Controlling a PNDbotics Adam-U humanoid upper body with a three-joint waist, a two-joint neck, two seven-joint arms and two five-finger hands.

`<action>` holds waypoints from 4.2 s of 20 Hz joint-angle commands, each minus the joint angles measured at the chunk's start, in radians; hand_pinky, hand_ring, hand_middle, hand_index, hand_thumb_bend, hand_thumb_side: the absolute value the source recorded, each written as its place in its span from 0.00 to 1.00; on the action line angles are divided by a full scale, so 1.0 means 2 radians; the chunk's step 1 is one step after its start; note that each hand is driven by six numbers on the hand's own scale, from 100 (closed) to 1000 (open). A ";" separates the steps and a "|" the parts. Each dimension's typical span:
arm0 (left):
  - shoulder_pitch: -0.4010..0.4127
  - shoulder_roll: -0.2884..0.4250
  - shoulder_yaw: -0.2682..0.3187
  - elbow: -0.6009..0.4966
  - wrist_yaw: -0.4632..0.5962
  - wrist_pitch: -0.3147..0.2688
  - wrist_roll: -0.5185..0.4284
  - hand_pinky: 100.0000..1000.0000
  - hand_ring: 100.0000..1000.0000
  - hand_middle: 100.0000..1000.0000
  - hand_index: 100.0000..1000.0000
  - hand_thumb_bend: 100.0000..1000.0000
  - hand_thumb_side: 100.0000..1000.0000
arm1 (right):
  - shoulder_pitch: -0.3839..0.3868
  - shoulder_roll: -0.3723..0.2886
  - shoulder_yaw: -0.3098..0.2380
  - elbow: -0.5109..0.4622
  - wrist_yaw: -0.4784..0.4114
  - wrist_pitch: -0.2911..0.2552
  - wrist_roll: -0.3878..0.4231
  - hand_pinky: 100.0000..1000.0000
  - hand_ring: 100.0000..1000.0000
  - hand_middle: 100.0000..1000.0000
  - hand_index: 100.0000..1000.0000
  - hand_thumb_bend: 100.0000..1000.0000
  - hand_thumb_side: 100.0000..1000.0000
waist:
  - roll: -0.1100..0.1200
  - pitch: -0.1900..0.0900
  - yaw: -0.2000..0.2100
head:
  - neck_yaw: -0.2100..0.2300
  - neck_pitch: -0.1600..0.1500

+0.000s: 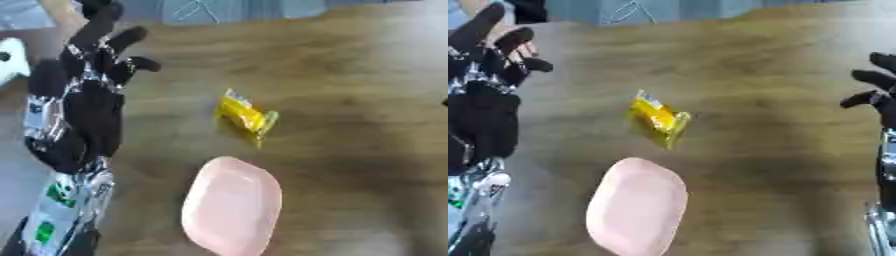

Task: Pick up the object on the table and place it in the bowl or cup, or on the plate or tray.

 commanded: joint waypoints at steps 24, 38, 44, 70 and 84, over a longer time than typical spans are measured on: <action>0.009 0.008 0.003 -0.010 -0.010 0.008 0.003 0.57 0.81 0.86 0.84 0.00 0.92 | -0.018 -0.042 0.035 -0.007 -0.016 0.026 0.052 0.39 0.63 0.75 0.88 0.00 0.86 | -0.011 -0.031 0.004 | -0.022 -0.010; 0.003 0.013 -0.003 -0.010 -0.011 0.011 -0.001 0.57 0.81 0.86 0.84 0.00 0.92 | -0.051 -0.205 0.076 -0.007 0.025 -0.029 0.090 0.39 0.62 0.73 0.81 0.00 0.92 | -0.025 -0.033 0.018 | -0.035 -0.041; 0.006 0.013 -0.003 -0.010 -0.011 0.012 -0.002 0.57 0.81 0.86 0.83 0.00 0.92 | -0.083 -0.238 0.074 -0.007 0.131 0.066 0.110 0.33 0.56 0.70 0.75 0.05 0.84 | -0.024 -0.032 0.017 | -0.037 -0.036; 0.010 0.011 -0.005 -0.010 -0.008 0.014 -0.003 0.56 0.81 0.85 0.83 0.00 0.92 | -0.227 -0.170 0.146 0.000 0.498 0.120 0.366 0.35 0.62 0.70 0.80 0.13 1.00 | -0.029 -0.035 0.021 | -0.035 -0.020; 0.008 0.009 -0.006 -0.010 -0.006 0.015 -0.003 0.56 0.81 0.85 0.83 0.00 0.92 | -0.258 -0.115 0.140 0.037 0.510 0.118 0.375 0.30 0.60 0.69 0.79 0.12 1.00 | -0.030 -0.036 0.027 | -0.042 -0.018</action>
